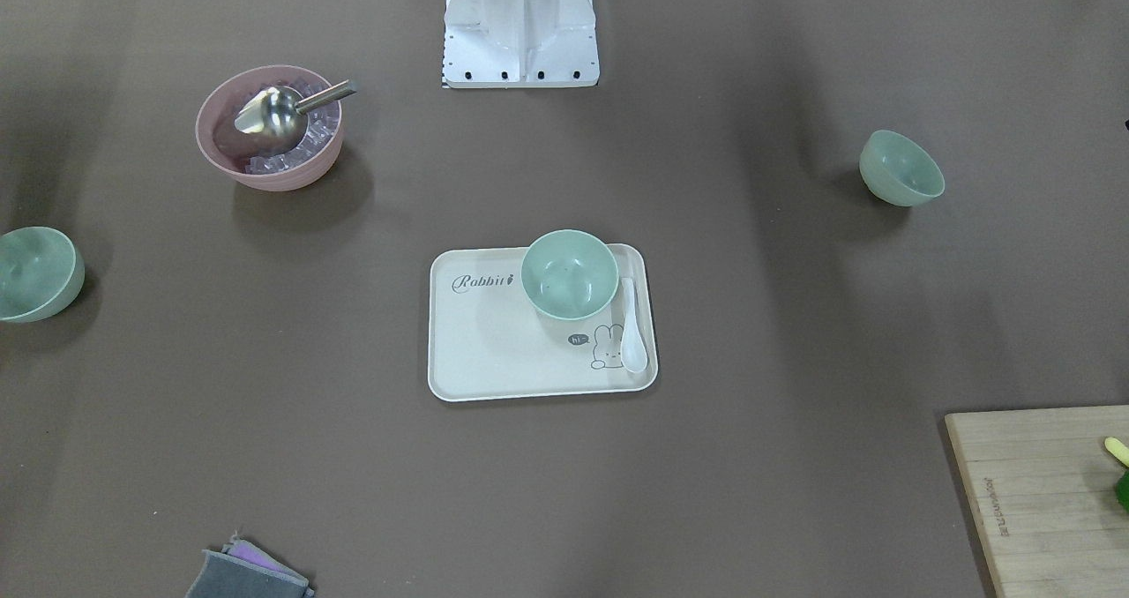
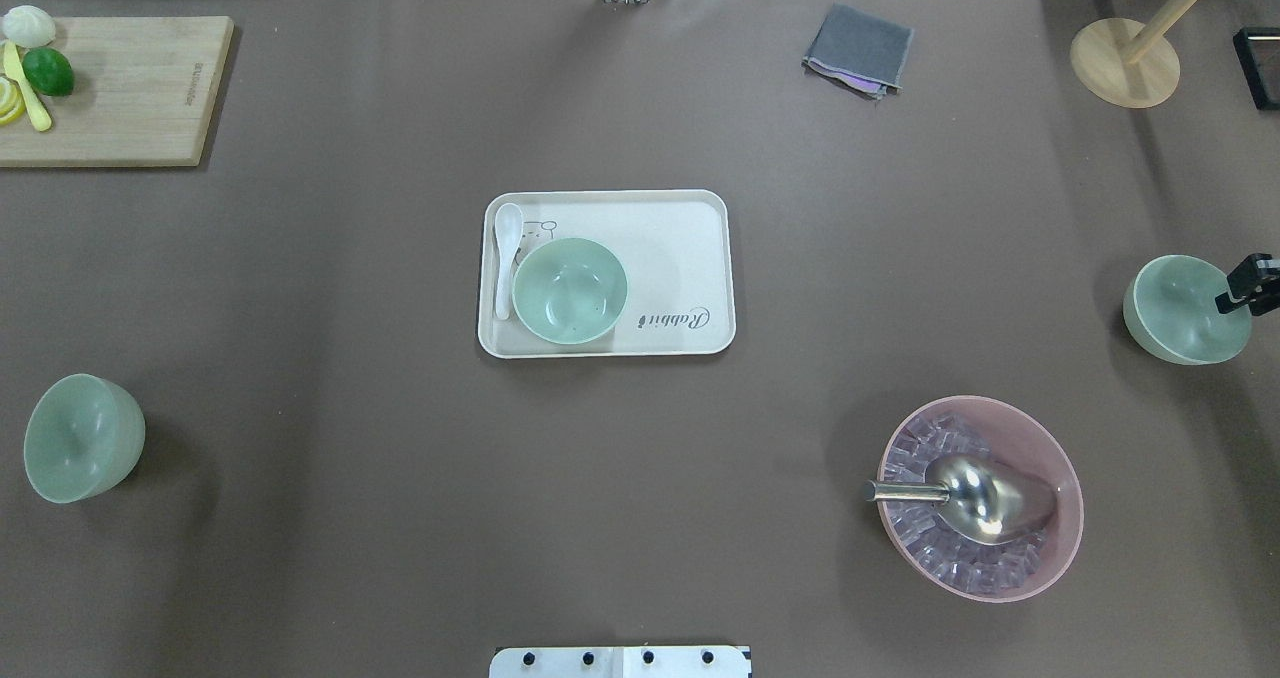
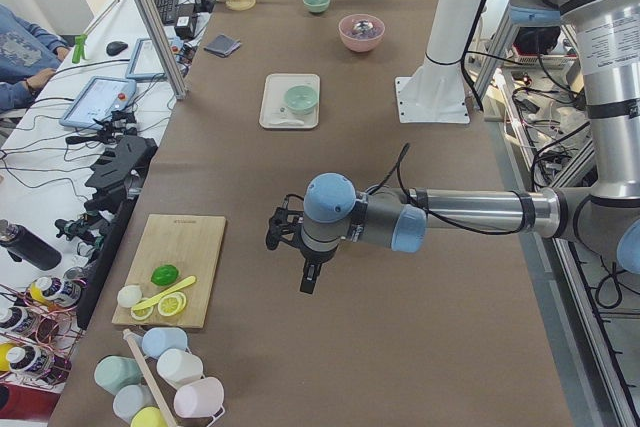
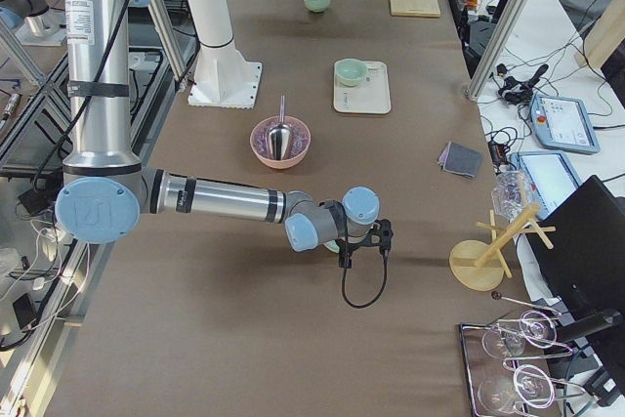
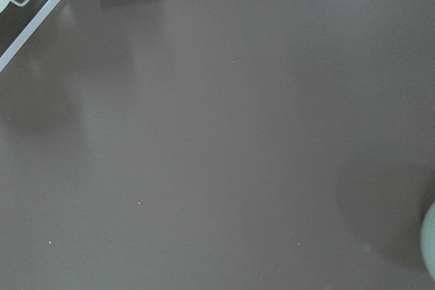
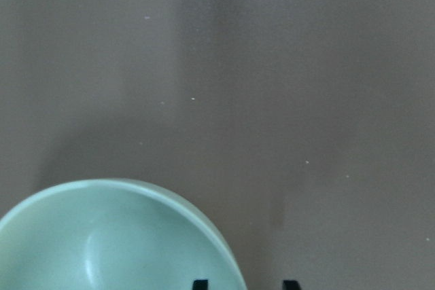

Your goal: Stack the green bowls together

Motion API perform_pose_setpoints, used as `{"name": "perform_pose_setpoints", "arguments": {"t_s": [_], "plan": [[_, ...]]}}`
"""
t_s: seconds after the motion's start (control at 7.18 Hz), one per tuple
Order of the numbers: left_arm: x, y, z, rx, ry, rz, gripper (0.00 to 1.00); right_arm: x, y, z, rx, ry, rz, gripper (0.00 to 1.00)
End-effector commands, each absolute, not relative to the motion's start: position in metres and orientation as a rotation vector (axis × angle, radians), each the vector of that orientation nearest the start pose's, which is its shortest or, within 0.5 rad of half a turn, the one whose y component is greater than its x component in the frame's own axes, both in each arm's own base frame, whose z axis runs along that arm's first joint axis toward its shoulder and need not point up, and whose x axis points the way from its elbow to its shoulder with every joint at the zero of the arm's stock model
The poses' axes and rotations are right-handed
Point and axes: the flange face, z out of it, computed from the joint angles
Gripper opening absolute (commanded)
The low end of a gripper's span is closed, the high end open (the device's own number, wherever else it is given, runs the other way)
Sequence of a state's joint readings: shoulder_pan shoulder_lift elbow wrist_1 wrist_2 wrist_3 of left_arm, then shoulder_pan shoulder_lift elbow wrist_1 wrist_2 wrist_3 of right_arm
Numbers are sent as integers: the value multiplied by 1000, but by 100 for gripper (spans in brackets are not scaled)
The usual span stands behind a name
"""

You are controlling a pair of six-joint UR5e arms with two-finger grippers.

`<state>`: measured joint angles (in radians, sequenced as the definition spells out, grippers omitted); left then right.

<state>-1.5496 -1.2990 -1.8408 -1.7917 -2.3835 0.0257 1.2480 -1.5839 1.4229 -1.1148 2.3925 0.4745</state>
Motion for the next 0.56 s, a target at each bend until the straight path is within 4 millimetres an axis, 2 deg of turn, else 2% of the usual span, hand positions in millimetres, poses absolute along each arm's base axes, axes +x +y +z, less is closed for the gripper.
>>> {"name": "perform_pose_setpoints", "arguments": {"t_s": [0.0, 0.14, 0.28, 0.42], "plan": [[-53, -391, 619, 207, 808, 133, 98, -116, -508, 663, -35, -876, -4, 0], [-53, -390, 620, 205, 808, 130, 98, -126, -516, 638, 0, -892, -32, 0], [-53, -390, 620, 206, 808, 132, 98, -137, -523, 596, 23, -919, -13, 0], [-53, -390, 620, 206, 809, 132, 98, -190, -521, 523, -11, -977, 64, 0]]}}
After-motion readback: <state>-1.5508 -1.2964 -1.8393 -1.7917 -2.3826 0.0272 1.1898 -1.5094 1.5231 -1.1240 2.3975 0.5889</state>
